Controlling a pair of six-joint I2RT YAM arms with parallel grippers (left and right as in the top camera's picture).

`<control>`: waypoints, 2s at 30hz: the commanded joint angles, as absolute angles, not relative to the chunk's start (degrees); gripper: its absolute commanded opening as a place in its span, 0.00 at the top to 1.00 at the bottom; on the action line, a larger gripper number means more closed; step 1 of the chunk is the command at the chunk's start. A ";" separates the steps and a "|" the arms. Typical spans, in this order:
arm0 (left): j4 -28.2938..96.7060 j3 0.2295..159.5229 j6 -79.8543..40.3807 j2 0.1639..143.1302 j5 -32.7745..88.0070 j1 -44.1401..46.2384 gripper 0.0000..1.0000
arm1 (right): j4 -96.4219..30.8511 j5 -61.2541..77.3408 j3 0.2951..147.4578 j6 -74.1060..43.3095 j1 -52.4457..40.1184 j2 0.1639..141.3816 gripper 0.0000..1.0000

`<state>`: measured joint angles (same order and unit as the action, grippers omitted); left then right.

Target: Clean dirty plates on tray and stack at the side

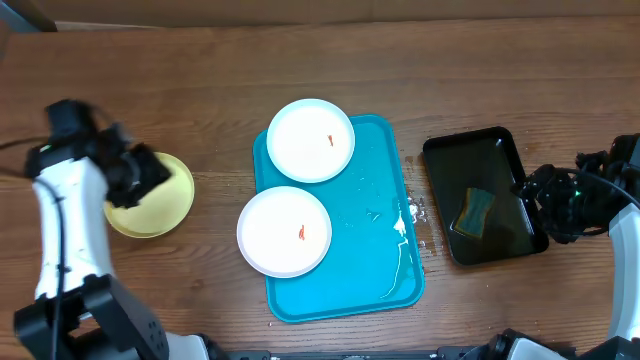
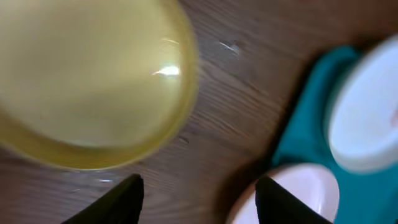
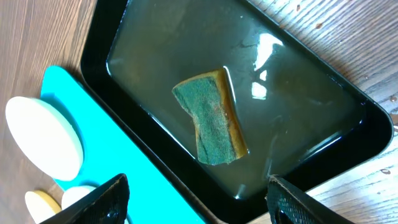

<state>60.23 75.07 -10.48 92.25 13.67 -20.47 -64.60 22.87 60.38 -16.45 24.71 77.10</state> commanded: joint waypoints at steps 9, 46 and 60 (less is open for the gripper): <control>63.81 67.68 -10.87 90.70 0.64 4.82 0.35 | -67.16 24.12 61.19 -13.02 24.75 76.60 0.28; 40.27 55.07 -9.76 90.76 -0.23 22.74 0.96 | -64.58 8.82 59.29 -18.13 7.97 76.64 0.36; 40.29 54.76 -9.85 90.76 1.98 22.96 0.96 | -42.94 -0.23 49.45 -28.51 2.59 89.78 0.49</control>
<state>40.25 54.15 -9.04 91.39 1.78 22.90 -44.71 3.46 49.87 -26.41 2.85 86.80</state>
